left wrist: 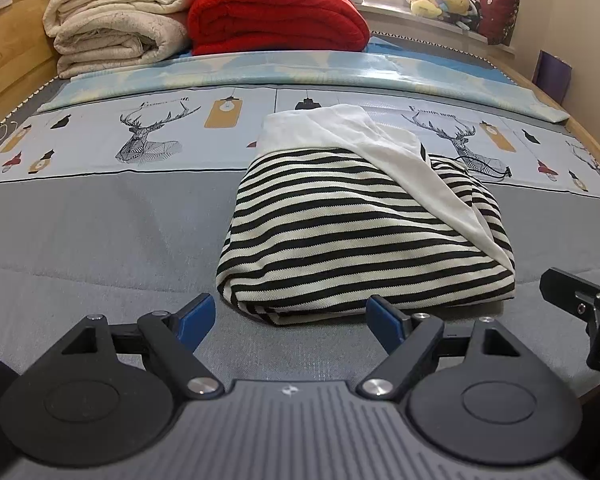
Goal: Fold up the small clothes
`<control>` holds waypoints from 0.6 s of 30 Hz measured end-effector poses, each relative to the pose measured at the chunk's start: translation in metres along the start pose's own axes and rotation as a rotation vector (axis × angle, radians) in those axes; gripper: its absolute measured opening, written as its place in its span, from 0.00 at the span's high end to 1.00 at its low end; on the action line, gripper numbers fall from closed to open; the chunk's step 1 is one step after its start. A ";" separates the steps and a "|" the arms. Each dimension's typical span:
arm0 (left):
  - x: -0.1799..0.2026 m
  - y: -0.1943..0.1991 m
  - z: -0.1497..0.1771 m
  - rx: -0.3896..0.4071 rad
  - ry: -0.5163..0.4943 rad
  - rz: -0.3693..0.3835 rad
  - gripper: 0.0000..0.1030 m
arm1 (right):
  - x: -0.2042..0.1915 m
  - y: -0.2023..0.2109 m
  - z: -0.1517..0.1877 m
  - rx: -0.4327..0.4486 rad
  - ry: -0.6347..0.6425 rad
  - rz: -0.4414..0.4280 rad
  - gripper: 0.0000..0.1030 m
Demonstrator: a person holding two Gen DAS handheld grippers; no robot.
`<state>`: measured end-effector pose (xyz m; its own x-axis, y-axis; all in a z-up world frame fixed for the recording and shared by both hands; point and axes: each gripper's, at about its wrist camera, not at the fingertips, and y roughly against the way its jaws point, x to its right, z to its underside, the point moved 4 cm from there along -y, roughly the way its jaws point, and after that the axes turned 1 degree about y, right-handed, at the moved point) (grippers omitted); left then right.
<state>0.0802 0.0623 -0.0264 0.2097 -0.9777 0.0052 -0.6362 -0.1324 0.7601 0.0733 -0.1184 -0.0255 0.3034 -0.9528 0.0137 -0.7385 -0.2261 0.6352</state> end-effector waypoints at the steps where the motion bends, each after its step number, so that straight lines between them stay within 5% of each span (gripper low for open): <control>1: 0.000 0.000 0.000 0.002 0.001 0.001 0.16 | 0.000 0.000 0.000 0.001 -0.001 0.000 0.04; 18: 0.000 0.014 -0.010 0.097 0.015 0.025 0.16 | 0.002 0.011 -0.006 0.064 -0.013 0.004 0.04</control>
<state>0.0792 0.0622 -0.0093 0.2036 -0.9785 0.0336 -0.7099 -0.1239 0.6933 0.0695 -0.1216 -0.0142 0.2928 -0.9561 0.0065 -0.7772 -0.2341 0.5841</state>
